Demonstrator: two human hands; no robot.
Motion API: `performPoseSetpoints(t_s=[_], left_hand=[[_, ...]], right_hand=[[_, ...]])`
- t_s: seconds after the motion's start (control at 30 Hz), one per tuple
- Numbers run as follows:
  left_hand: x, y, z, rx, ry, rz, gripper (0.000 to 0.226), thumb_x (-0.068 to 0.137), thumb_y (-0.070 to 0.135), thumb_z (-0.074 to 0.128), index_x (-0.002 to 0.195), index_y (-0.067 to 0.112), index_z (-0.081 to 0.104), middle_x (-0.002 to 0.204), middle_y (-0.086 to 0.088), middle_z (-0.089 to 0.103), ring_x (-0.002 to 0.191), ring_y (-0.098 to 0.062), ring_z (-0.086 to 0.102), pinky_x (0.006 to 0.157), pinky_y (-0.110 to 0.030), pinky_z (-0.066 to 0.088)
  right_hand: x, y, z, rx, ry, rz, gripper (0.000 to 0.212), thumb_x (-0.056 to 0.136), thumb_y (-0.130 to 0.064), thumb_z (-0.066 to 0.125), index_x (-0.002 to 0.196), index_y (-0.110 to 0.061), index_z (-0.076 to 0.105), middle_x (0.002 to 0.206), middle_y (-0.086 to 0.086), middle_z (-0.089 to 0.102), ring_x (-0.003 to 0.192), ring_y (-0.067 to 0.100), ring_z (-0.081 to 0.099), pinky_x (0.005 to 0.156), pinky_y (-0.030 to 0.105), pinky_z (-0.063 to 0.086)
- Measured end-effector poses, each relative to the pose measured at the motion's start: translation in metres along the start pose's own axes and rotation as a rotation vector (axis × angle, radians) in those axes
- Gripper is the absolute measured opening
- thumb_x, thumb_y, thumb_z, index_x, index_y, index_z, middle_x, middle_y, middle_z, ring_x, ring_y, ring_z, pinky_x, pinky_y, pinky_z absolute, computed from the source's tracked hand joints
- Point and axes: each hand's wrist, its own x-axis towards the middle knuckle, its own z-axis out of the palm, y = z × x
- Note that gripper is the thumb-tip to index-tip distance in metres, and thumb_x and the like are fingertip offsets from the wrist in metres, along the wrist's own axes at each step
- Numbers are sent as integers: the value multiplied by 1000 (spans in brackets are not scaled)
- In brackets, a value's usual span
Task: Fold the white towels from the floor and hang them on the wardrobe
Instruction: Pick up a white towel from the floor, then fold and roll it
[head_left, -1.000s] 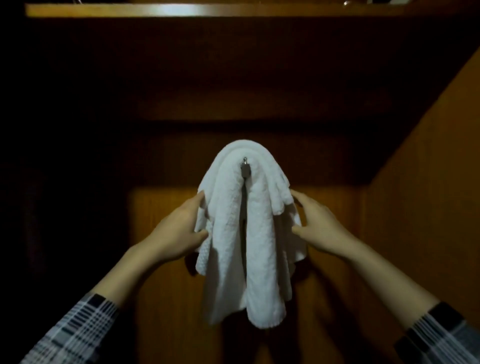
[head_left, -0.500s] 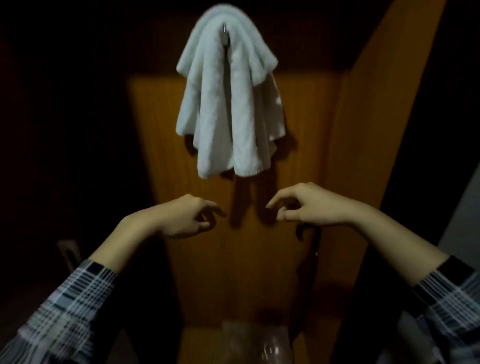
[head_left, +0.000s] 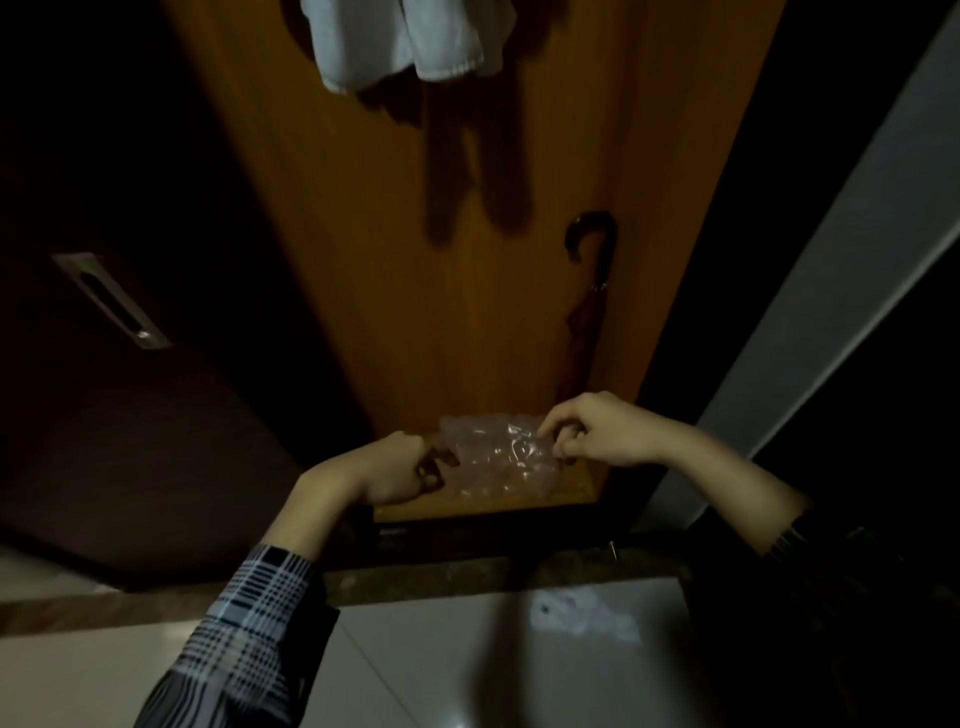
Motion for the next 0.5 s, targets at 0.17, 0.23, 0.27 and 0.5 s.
performPoseSetpoints(t_s=[0.17, 0.23, 0.27, 0.5], left_hand=[[33, -20, 65, -127, 28, 12, 35, 96, 18, 53, 131, 22, 53, 114, 2, 63, 102, -14, 60, 88, -28, 49], [54, -32, 98, -149, 49, 32, 36, 96, 18, 53, 132, 21, 53, 122, -1, 62, 109, -16, 59, 91, -26, 47], [64, -39, 116, -156, 55, 34, 36, 96, 19, 53, 132, 20, 53, 125, -2, 61, 112, -17, 58, 92, -26, 46], [150, -98, 267, -285, 148, 34, 33, 97, 23, 53, 130, 23, 55, 129, 2, 57, 118, -14, 53, 92, -23, 42]], right_hand=[[20, 60, 69, 30, 48, 132, 26, 91, -8, 58, 115, -14, 65, 95, 0, 70, 90, 10, 66, 72, 9, 46], [36, 90, 103, 35, 57, 176, 24, 91, -10, 59, 114, -15, 66, 95, 1, 69, 86, 7, 62, 64, 1, 40], [45, 106, 122, 45, 53, 200, 24, 91, -10, 60, 114, -14, 65, 92, 1, 68, 81, 4, 61, 61, 1, 39], [113, 229, 273, 10, 111, 261, 25, 92, -3, 51, 110, -4, 68, 97, 0, 61, 81, 6, 51, 63, 4, 37]])
